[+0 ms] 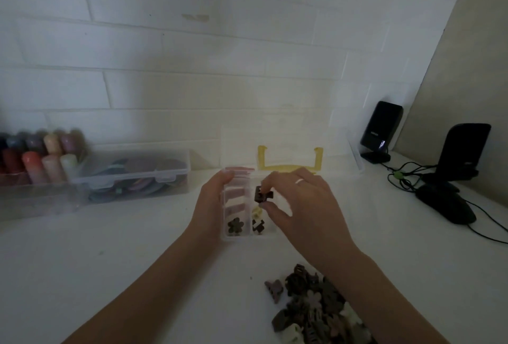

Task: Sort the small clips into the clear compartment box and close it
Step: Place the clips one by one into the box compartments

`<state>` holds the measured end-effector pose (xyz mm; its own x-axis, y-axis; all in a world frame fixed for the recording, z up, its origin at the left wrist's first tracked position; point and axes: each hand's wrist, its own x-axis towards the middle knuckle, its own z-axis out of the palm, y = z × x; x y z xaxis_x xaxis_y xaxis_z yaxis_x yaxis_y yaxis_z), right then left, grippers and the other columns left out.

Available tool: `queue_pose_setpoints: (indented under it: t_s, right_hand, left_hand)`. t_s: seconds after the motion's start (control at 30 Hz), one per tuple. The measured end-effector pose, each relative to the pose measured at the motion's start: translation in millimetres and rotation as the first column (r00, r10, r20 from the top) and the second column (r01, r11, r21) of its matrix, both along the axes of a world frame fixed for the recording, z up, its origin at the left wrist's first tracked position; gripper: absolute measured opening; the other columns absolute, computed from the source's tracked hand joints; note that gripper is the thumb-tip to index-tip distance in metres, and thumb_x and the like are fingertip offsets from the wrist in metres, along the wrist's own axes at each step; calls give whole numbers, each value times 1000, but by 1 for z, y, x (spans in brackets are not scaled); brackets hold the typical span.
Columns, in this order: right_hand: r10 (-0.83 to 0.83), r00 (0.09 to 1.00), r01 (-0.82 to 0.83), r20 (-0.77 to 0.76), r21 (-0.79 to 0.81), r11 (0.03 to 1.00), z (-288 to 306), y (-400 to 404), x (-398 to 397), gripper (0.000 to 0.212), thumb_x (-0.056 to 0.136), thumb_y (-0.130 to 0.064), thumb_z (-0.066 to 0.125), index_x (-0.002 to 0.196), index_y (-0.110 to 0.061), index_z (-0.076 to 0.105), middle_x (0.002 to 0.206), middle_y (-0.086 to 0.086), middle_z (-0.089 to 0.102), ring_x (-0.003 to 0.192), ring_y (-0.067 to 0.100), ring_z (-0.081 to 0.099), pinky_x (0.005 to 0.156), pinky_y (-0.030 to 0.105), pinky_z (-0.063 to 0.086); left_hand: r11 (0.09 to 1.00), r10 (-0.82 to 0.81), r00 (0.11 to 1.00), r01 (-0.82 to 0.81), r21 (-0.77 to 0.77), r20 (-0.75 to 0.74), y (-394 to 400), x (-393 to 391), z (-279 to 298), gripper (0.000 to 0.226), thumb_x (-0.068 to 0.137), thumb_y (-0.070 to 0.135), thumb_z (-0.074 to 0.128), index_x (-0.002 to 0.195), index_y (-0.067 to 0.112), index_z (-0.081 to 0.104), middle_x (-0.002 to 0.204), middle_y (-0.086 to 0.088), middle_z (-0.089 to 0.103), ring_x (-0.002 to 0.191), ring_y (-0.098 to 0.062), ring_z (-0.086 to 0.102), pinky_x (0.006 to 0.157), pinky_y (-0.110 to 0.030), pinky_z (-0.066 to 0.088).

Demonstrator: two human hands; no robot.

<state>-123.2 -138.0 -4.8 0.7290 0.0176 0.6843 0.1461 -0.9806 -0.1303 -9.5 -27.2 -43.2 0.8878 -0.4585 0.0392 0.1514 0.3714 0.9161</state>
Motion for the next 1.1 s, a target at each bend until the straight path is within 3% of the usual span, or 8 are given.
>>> queue_pose_setpoints:
  t_s: [0.07,0.13,0.27,0.33,0.47,0.63,0.9,1.1]
  right_hand:
    - [-77,997,77,12,-194,978,-9,1,9,16,70,-18,76,74,-24,61,87,-10,67,86,18,55,70,31,32]
    - [-97,995,96,5,-230,969,-17,-2,12,12,68,-17,79,72,-22,68,97,-5,68,92,18,50,71,32,30]
    - [26,1000,-26,9,9,1000,-8,-15,-6,8,76,-20,74,83,-24,73,95,-9,65,90,10,51,76,31,43]
    - [94,995,-86,-39,171,981,2,-25,-24,12,77,-20,72,86,-28,73,88,-20,63,85,0,52,78,19,43]
    - [157,958,-73,-240,324,943,6,-47,-59,24,74,-15,74,83,-37,73,79,-24,67,74,-3,58,57,3,40]
    - [102,856,-28,-507,152,988,-1,-58,-63,30,84,-20,66,96,-48,67,76,-35,64,77,-12,60,69,3,45]
    - [193,742,-101,-642,178,979,-16,-45,-58,39,91,-27,56,119,-53,52,119,-29,57,105,-13,52,94,15,43]
    - [255,739,-116,-624,255,960,-19,-41,-56,21,88,-16,61,98,-34,64,95,-22,67,91,-10,58,86,20,50]
  left_hand:
    - [999,-25,999,25,-21,-21,0,1,0,27,90,29,42,93,17,66,86,-8,70,67,-17,69,55,-25,54]
    - [1000,-10,1000,10,-26,10,0,0,1,27,88,31,45,92,17,67,95,-11,66,79,-20,68,59,-28,54]
    - [1000,24,999,-24,8,22,-1,-1,2,29,90,28,41,90,19,68,99,-12,67,84,-23,66,61,-30,52]
    - [1000,23,1000,-23,15,8,-1,0,3,32,91,28,40,82,22,71,93,-11,68,82,-25,66,63,-32,51]
    - [999,31,997,-32,11,69,-1,1,2,37,93,24,38,78,22,71,88,-4,68,83,-21,66,69,-33,51]
    - [999,14,997,-16,33,77,-2,1,1,32,91,25,39,84,20,70,102,-11,64,92,-27,61,87,-46,47]
    - [1000,2,995,-4,24,97,-1,0,0,31,92,26,39,86,19,68,100,-11,64,86,-24,61,84,-41,47]
    - [1000,-3,994,1,17,109,-1,-1,1,29,92,24,38,89,18,66,99,-8,64,84,-22,61,83,-40,47]
